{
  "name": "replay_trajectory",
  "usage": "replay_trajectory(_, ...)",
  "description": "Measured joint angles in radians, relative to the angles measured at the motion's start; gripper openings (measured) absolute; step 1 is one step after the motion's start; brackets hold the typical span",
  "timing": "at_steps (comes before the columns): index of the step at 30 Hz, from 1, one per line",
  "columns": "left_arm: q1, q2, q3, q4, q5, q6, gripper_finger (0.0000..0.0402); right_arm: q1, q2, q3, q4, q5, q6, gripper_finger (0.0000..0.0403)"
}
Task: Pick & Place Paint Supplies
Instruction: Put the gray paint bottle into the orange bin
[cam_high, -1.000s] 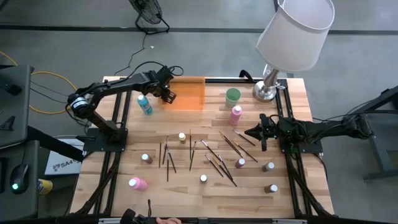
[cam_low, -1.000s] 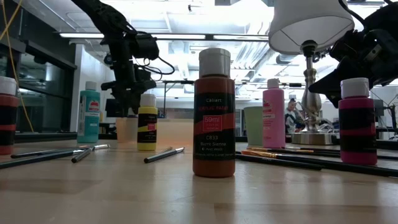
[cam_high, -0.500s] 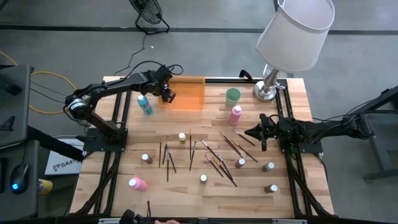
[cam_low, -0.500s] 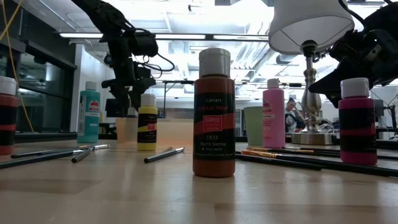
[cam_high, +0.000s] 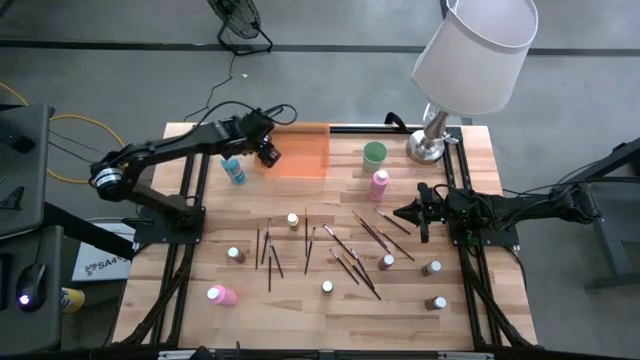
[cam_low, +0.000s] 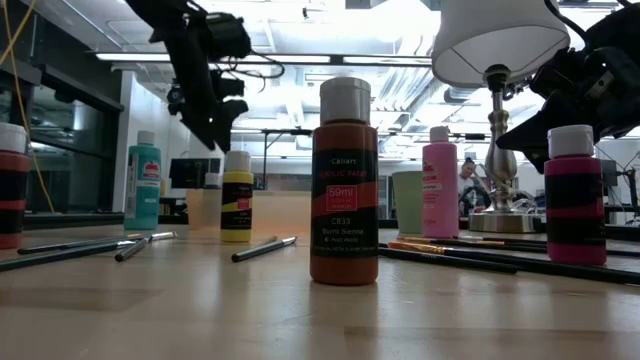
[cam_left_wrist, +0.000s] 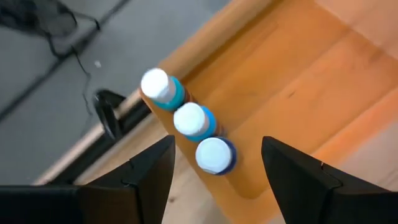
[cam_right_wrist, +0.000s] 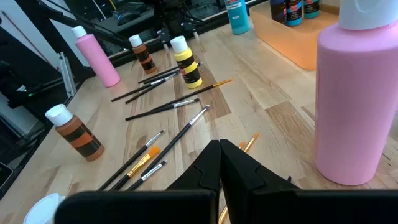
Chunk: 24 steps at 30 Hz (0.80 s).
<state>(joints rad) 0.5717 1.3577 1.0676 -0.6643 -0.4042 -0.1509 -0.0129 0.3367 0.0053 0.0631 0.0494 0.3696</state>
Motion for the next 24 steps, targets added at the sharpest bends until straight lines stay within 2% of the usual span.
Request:
replay_trajectory(4, -0.054, -0.048, 0.0, 0.0, -0.053, 0.066, 0.0233, 0.0, 0.0, 0.0, 0.0, 0.0, 0.0, 0.0002)
replay_trajectory(15, -0.26, -0.207, -0.003, -0.025, -0.055, 0.105, 0.0203, 0.0, 0.0, 0.0, 0.0, 0.0, 0.0, 0.0002)
replay_trajectory(24, -0.422, -0.402, -0.161, 0.021, -0.019, 0.095, 0.0187, 0.0, 0.0, 0.0, 0.0, -0.011, 0.0, 0.0002)
